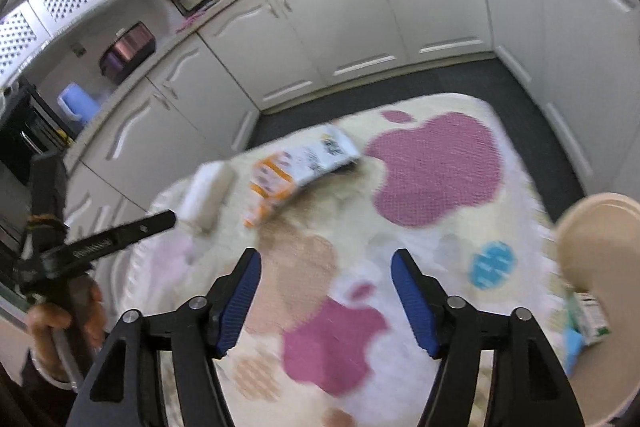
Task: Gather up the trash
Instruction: 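Grasp the white sponge with the left tool while the right tool grasps the orange-white snack wrapper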
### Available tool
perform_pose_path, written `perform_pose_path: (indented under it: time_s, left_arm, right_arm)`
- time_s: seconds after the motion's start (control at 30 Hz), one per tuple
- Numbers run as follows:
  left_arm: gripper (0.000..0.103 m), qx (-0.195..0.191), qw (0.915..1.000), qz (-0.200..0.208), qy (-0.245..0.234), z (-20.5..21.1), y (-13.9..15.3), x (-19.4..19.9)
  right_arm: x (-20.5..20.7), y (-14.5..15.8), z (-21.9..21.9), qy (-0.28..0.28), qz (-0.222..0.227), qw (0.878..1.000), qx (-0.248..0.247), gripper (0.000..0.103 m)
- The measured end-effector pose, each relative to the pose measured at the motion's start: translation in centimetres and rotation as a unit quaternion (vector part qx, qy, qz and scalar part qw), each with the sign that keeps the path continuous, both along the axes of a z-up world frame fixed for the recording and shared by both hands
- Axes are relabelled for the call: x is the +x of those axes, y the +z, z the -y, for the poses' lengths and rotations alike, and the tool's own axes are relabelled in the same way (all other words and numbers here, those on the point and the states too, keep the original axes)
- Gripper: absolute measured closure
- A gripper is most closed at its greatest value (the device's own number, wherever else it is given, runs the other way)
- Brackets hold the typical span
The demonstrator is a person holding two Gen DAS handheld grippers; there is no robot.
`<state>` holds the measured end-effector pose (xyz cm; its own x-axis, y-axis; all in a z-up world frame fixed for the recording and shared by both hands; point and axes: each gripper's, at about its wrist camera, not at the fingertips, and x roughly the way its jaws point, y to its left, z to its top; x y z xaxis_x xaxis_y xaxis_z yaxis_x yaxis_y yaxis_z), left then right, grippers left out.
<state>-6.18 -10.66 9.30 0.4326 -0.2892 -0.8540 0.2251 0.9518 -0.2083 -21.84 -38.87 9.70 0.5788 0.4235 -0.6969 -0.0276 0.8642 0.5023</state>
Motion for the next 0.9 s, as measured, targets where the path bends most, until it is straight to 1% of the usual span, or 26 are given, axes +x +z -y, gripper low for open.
perform_pose_path:
  time_s: [0.03, 0.07, 0.1, 0.17, 0.23, 0.3, 0.43, 0.63, 0.67, 0.73, 0.8, 0.87, 0.9]
  left_arm:
    - [0.055, -0.002, 1.0, -0.003, 0.001, -0.3, -0.1, 0.5]
    - [0.047, -0.005, 1.0, -0.006, 0.002, -0.6, -0.3, 1.2]
    - [0.041, -0.012, 0.9999, -0.01, 0.003, -0.8, -0.6, 2.0]
    - [0.041, -0.016, 0.9998, -0.014, 0.004, -0.8, -1.0, 3.0]
    - [0.041, -0.01, 0.9998, -0.017, 0.001, -0.4, -1.6, 4.0]
    - [0.041, 0.009, 0.9998, -0.016, -0.001, 0.3, -2.3, 4.8]
    - [0.041, 0.039, 0.9992, 0.001, 0.007, 1.0, -3.0, 5.9]
    - [0.041, 0.059, 0.9982, -0.001, 0.014, 1.0, -3.5, 6.6]
    - [0.041, 0.055, 0.9984, -0.002, 0.015, 0.8, -3.4, 6.7]
    - [0.041, 0.031, 0.9993, -0.001, 0.023, 0.0, -3.0, 6.7]
    - [0.041, 0.017, 0.9994, -0.012, 0.029, -0.5, -3.2, 7.0]
    - [0.041, 0.01, 0.9993, -0.028, 0.023, -0.4, -3.8, 7.3]
    - [0.041, 0.01, 0.9993, -0.029, 0.022, -0.2, -4.1, 7.3]
  right_arm:
    - [0.7, -0.1, -0.3, -0.001, 0.0, 1.0, 0.01, 0.033]
    - [1.5, -0.4, -0.6, -0.003, -0.004, 1.0, 0.02, 0.033]
    - [2.1, -0.6, -0.9, -0.003, -0.008, 1.0, 0.03, 0.033]
    - [3.6, -1.4, -1.2, -0.005, -0.019, 0.998, 0.052, 0.033]
    - [4.8, -2.1, -1.3, -0.011, -0.028, 0.997, 0.07, 0.033]
    - [5.9, -2.9, -1.3, -0.016, -0.036, 0.995, 0.088, 0.033]
    - [7.4, -4.1, -1.4, -0.024, -0.044, 0.991, 0.12, 0.032]
    - [8.9, -5.2, -2.0, -0.03, -0.056, 0.986, 0.155, 0.032]
    - [9.1, -5.3, -2.1, -0.029, -0.056, 0.985, 0.159, 0.032]
    - [9.4, -5.4, -2.2, -0.03, -0.055, 0.985, 0.161, 0.032]
    - [9.4, -5.4, -2.3, -0.032, -0.049, 0.985, 0.164, 0.033]
    - [9.7, -5.4, -2.7, -0.032, -0.045, 0.984, 0.169, 0.033]
    - [9.8, -5.4, -2.7, -0.032, -0.044, 0.984, 0.171, 0.035]
